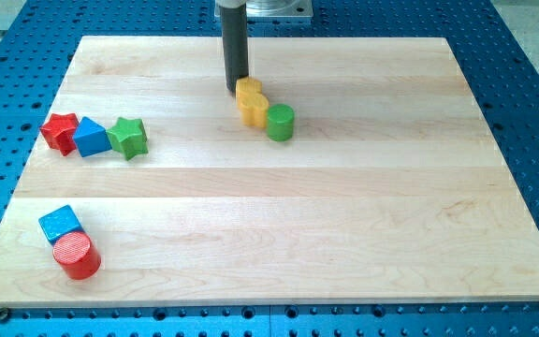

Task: Move the hexagon to the right of the green star

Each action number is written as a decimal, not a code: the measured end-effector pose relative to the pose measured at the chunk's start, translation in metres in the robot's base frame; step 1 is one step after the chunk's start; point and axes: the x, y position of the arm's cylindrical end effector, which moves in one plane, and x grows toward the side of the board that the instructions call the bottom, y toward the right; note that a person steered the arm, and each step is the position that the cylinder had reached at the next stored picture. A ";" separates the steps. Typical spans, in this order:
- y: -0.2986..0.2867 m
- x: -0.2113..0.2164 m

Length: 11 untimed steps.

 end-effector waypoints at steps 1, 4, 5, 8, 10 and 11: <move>0.014 0.026; 0.053 0.051; 0.013 0.071; 0.022 0.094; -0.026 0.099; -0.037 0.110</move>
